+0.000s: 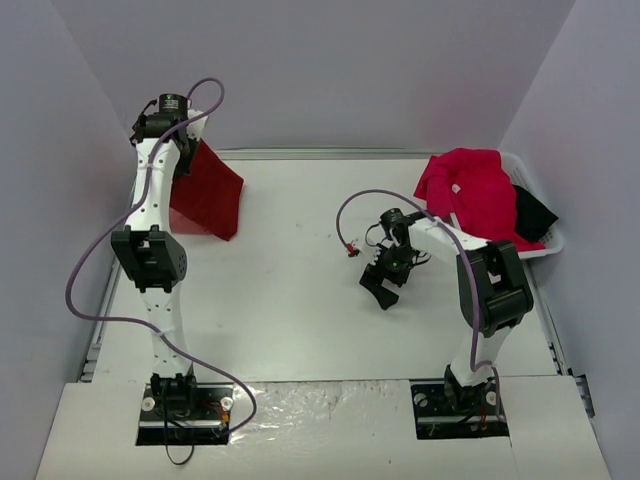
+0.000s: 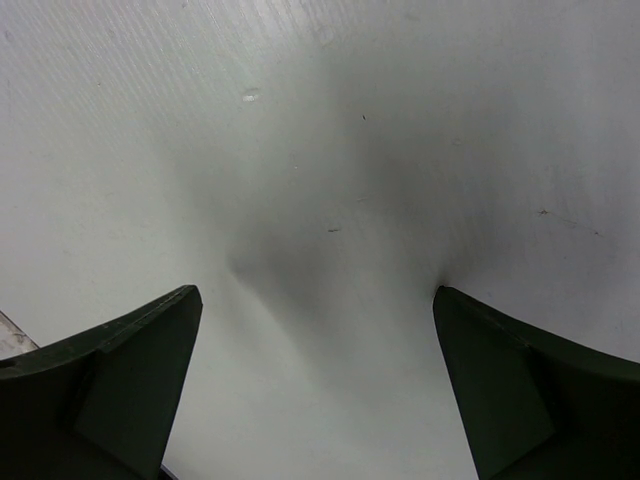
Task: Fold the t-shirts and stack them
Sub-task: Put the neatly folded tshirt into the corner of the board with the left arm
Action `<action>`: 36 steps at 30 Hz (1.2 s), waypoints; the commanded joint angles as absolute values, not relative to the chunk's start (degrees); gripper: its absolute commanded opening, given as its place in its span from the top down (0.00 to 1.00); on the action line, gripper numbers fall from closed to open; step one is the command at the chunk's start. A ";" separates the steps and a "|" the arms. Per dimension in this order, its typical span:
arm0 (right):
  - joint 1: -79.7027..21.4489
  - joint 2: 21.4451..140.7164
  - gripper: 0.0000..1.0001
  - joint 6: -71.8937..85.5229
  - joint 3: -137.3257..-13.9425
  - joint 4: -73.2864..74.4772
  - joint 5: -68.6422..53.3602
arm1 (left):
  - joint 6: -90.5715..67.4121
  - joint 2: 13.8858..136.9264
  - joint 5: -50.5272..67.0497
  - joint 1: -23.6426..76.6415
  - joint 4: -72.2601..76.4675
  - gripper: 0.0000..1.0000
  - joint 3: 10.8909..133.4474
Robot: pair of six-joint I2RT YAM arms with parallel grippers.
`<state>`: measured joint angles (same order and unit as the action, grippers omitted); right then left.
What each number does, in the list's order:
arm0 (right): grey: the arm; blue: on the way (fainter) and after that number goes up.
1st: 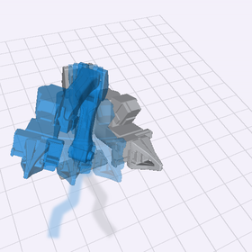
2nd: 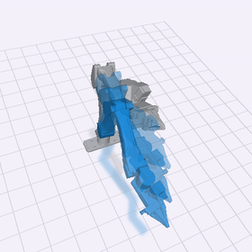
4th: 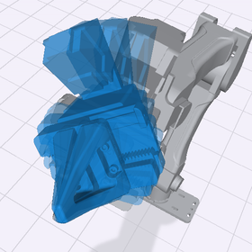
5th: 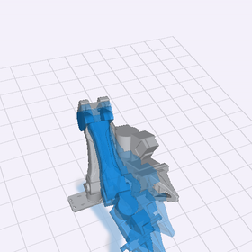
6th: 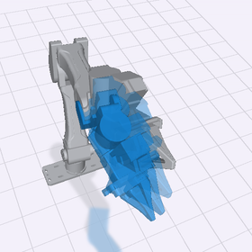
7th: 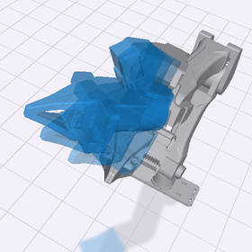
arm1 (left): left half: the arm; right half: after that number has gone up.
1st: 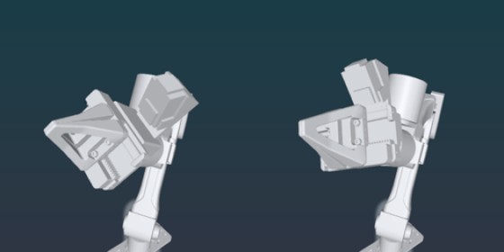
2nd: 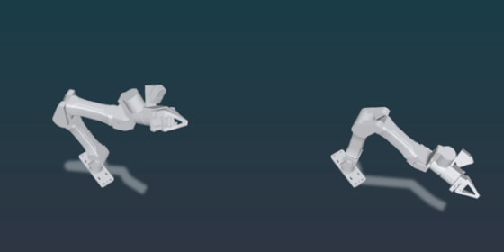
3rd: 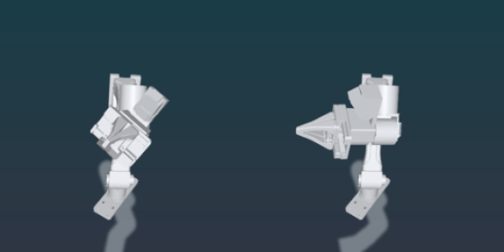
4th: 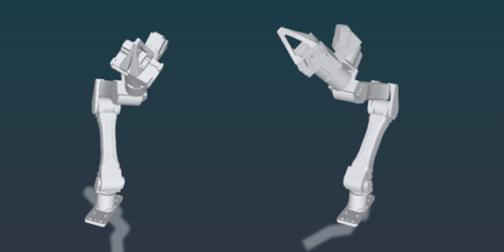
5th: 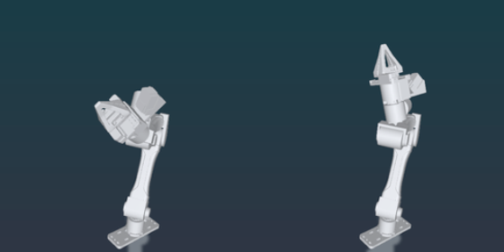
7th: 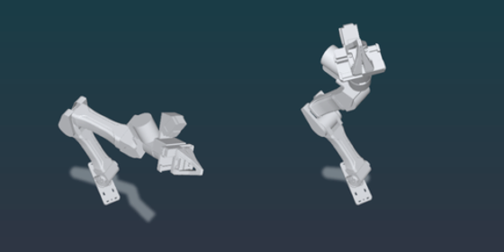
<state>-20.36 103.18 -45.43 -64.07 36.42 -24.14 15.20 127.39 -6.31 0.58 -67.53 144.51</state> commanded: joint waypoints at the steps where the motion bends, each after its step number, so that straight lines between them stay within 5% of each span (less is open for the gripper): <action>1: -20.30 109.69 0.00 -45.53 -60.56 37.09 -21.27 | 16.87 123.13 -7.21 -1.74 -64.51 0.98 143.53; 18: -20.04 112.50 0.00 -44.91 -60.47 37.09 -19.60 | 18.37 124.63 -7.03 -5.62 -56.08 0.98 136.06; 22: -19.95 113.20 0.00 -44.65 -60.38 37.18 -19.42 | 19.51 124.54 -9.75 -5.97 -51.95 0.84 132.90; 29: -19.86 113.47 0.00 -44.30 -60.29 37.27 -19.07 | 20.13 125.24 -12.57 -6.94 -47.55 0.78 130.43; 33: -19.69 113.20 0.00 -44.30 -60.21 37.27 -19.16 | 20.30 125.16 -16.60 -7.29 -45.44 0.57 128.76; 36: -19.60 112.68 0.00 -44.30 -60.03 37.27 -19.25 | 20.30 124.28 -18.36 -7.65 -44.21 0.57 127.71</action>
